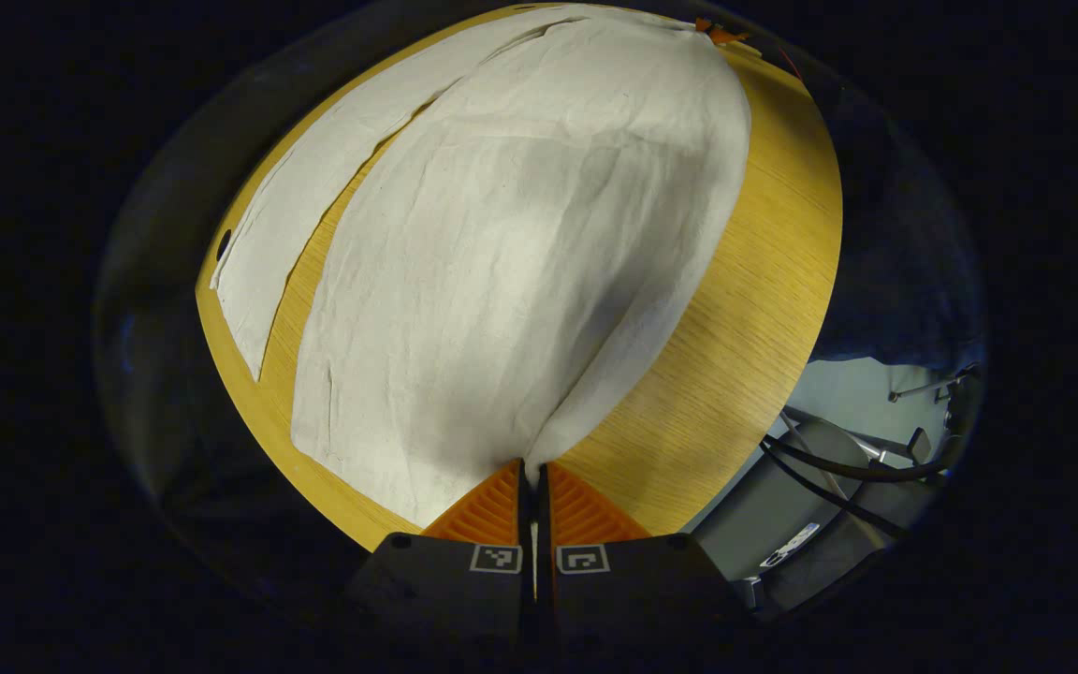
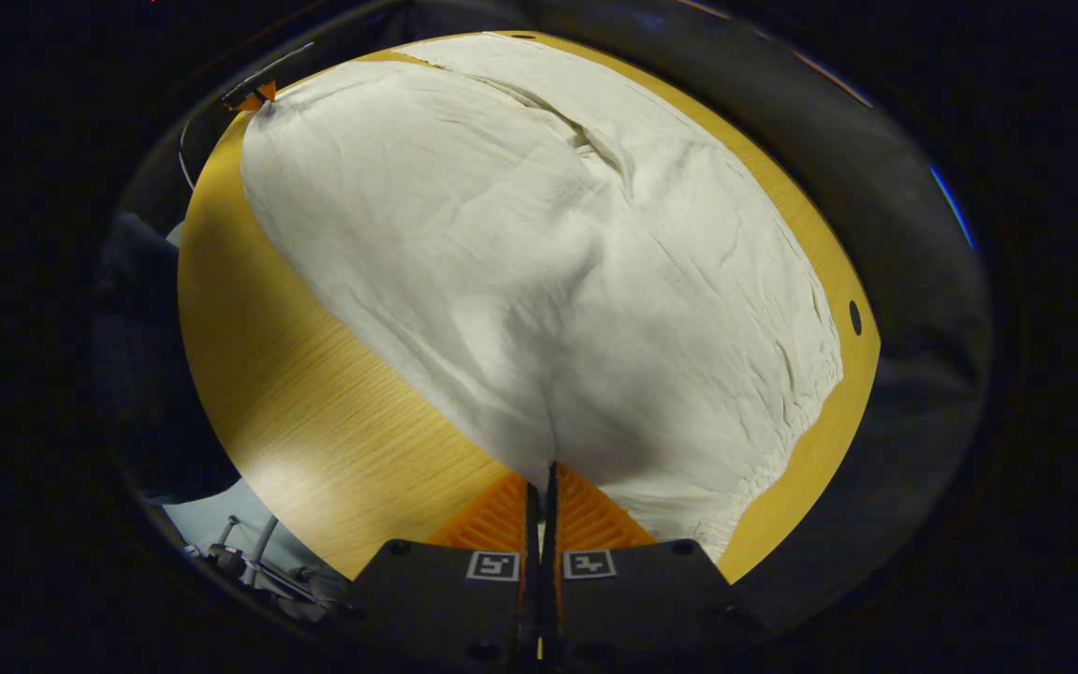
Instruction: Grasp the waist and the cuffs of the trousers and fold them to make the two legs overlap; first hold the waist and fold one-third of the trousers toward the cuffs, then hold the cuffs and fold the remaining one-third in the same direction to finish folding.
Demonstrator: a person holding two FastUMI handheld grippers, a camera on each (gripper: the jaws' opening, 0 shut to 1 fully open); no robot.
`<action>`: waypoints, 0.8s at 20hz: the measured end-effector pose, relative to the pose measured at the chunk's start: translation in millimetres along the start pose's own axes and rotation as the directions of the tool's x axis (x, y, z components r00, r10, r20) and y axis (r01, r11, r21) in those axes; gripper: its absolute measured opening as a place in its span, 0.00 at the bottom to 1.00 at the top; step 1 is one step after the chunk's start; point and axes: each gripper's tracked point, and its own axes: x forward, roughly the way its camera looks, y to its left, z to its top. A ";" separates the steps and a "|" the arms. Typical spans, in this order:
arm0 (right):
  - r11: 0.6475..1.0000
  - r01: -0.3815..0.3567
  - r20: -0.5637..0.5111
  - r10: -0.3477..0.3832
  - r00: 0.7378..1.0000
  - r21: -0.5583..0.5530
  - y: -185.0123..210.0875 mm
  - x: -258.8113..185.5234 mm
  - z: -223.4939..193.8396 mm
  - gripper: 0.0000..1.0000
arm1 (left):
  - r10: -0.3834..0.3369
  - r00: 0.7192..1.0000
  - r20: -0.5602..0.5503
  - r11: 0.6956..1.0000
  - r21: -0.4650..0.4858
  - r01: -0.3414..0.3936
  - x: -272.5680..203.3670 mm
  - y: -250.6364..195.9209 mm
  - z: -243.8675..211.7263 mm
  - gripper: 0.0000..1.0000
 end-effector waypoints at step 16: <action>0.738 0.332 0.046 -0.440 0.897 0.588 -39.0 -47.0 40.9 0.03 | 0.316 0.877 0.363 0.812 -0.581 -0.052 -27.7 80.3 62.2 0.00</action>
